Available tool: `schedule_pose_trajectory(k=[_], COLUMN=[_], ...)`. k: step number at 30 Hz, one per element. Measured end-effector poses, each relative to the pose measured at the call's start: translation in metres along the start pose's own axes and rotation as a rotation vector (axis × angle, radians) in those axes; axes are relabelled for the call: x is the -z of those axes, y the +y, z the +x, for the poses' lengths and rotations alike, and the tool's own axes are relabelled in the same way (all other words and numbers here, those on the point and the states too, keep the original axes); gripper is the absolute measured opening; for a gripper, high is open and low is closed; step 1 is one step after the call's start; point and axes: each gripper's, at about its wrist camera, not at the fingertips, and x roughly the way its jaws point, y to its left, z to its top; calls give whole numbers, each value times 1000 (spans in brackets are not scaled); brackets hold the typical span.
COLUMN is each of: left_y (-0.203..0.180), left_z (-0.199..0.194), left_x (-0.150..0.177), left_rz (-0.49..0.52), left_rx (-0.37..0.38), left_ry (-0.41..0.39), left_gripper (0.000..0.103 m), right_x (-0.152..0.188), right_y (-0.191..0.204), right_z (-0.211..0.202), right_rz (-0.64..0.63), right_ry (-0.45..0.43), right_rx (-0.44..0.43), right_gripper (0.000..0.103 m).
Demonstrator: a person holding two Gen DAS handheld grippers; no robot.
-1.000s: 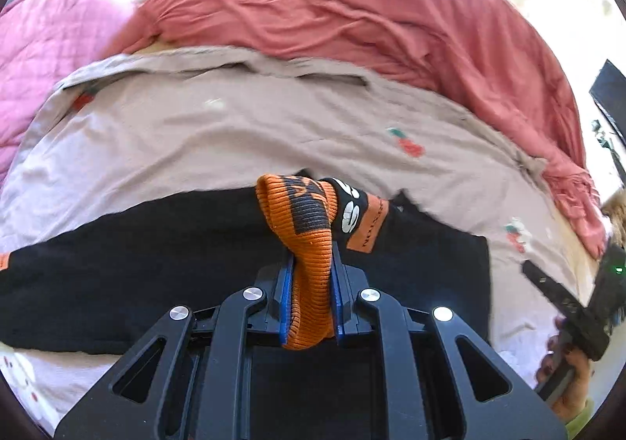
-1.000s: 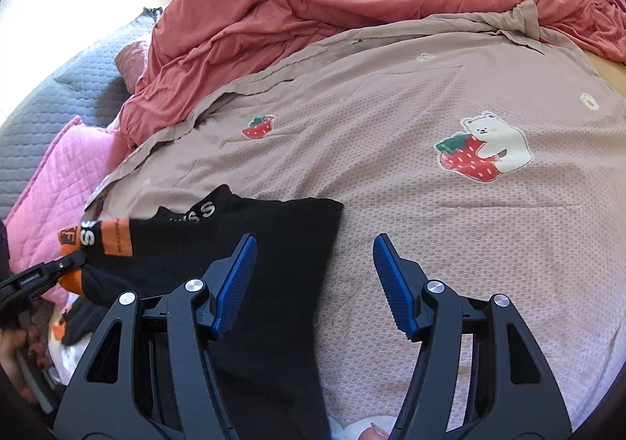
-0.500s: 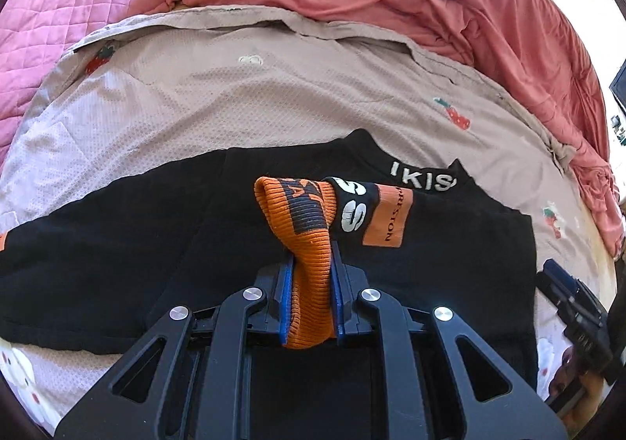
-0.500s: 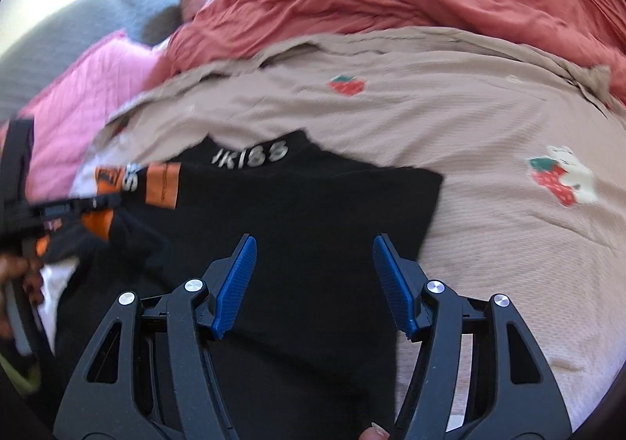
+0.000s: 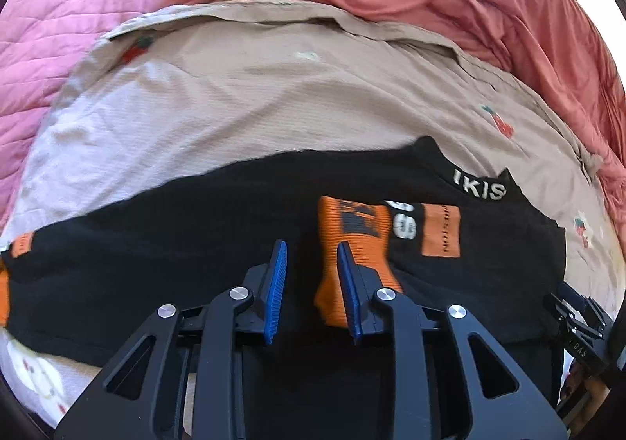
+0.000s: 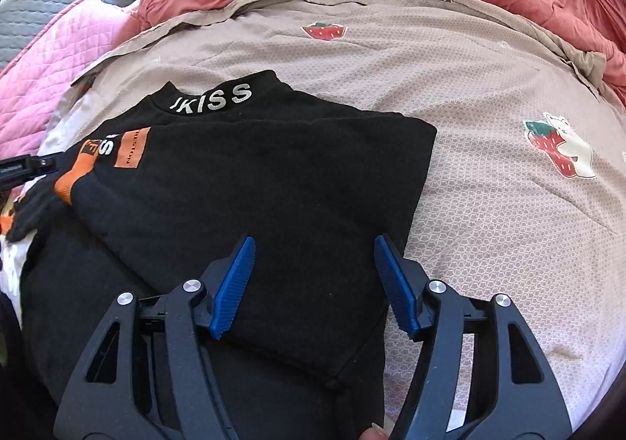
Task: Fold small clothes
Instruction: 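Drag the orange cuff toward the collar with the left gripper and release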
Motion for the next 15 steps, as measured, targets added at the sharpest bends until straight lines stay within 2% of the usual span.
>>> schedule_pose_trajectory(k=[4,8,12,15], left_y=[-4,-35,-60,-62], left_z=[-19,-23,-11,9], left_x=[-2,1,13,25], left_rz=[28,92,154,164], left_rx=[13,67,83,38], left_ry=[-42,-37,-3,63], left_gripper=[24,24,25,25], right_x=[-6,-9,-6,-1], right_y=[1,5,19,24], right_z=[-17,-28,-23,-13], right_rz=[12,-4,-58,-77], right_ry=[-67,-119,-98,-47], right_rx=[-19,-46,-76,-80], right_gripper=[60,60,60,61])
